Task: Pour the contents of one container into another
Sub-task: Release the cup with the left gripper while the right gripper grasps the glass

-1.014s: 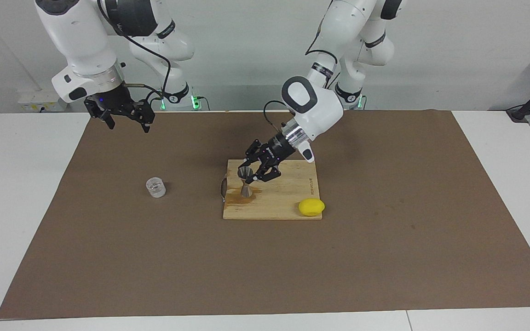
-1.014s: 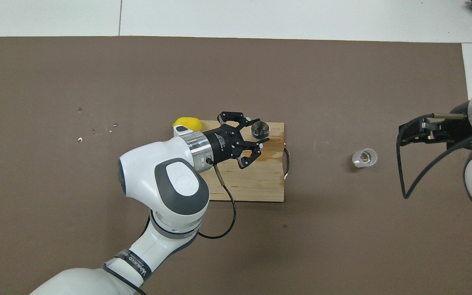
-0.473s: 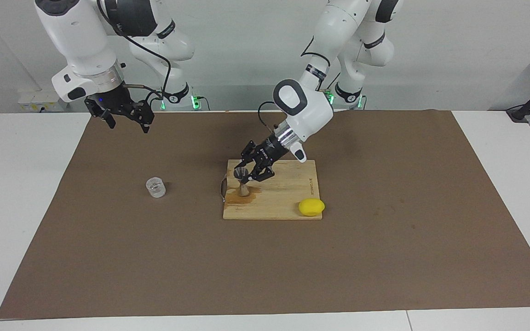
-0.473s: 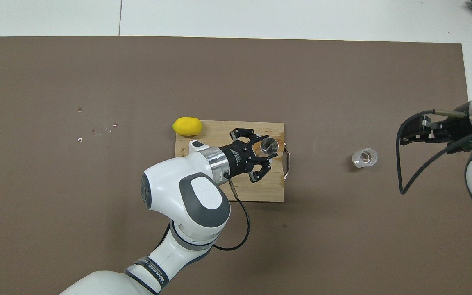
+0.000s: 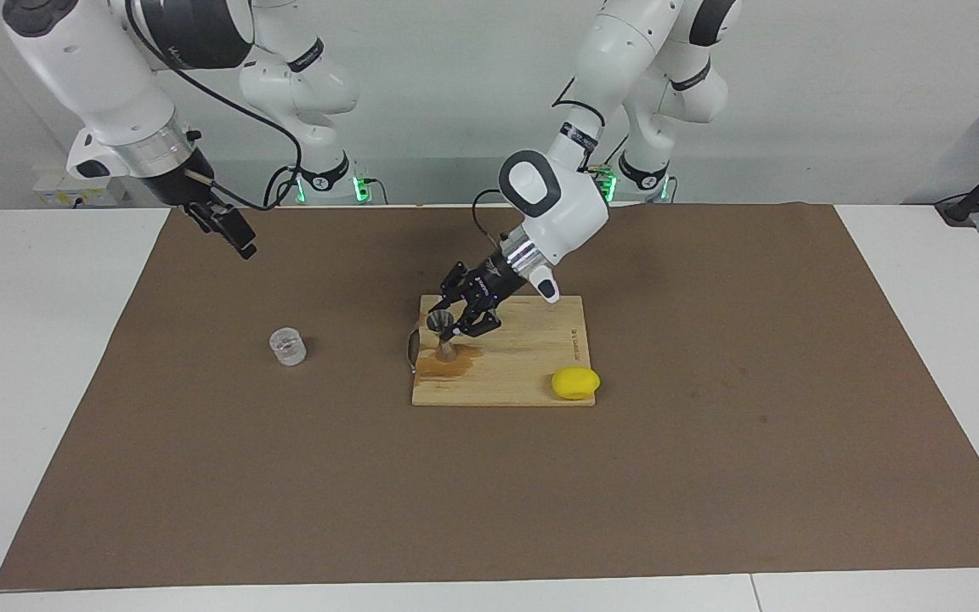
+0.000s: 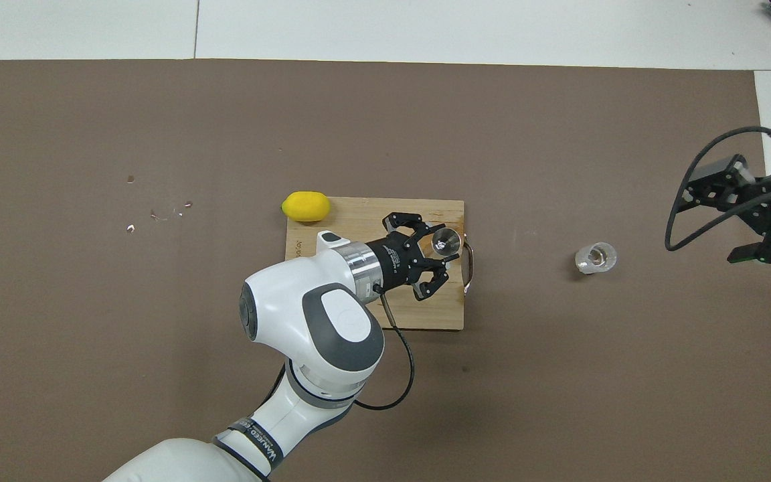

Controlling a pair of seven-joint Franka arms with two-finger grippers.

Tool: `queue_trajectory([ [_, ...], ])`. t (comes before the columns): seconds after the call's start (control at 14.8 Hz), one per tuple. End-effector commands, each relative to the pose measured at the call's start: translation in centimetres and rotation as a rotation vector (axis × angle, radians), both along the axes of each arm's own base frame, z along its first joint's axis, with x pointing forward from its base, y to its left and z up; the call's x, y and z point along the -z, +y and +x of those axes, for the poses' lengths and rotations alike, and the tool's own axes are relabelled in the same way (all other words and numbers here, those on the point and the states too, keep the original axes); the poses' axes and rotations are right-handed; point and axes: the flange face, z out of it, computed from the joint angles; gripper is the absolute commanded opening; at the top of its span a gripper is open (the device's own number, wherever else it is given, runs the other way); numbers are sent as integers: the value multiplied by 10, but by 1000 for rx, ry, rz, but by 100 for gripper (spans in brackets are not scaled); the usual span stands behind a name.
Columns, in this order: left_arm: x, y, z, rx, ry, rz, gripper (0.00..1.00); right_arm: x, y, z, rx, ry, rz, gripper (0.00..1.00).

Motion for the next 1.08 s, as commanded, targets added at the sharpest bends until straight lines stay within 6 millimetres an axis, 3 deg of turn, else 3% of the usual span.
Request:
queue_trajectory([
  [0.0,4,-4,2,-24,4,1,0,18,-23,8,250,31,113,96],
  [0.27,5,-4,2,-24,5,2,0,69,-58,0,451,110,230,98],
  [0.47,8,3,5,-36,11,8,0,120,-93,4,562,213,327,100],
  [0.61,9,3,5,-33,11,10,14,152,-100,2,595,261,356,100],
  [0.74,9,3,5,-31,9,11,36,181,-109,-1,635,298,414,100],
  [0.81,9,3,5,-29,8,13,53,196,-112,-6,647,297,419,100],
  [0.95,9,3,5,-23,1,20,100,219,-112,-7,672,298,421,100],
  [1.01,9,3,6,-17,-4,25,100,228,-113,-6,682,304,433,100],
])
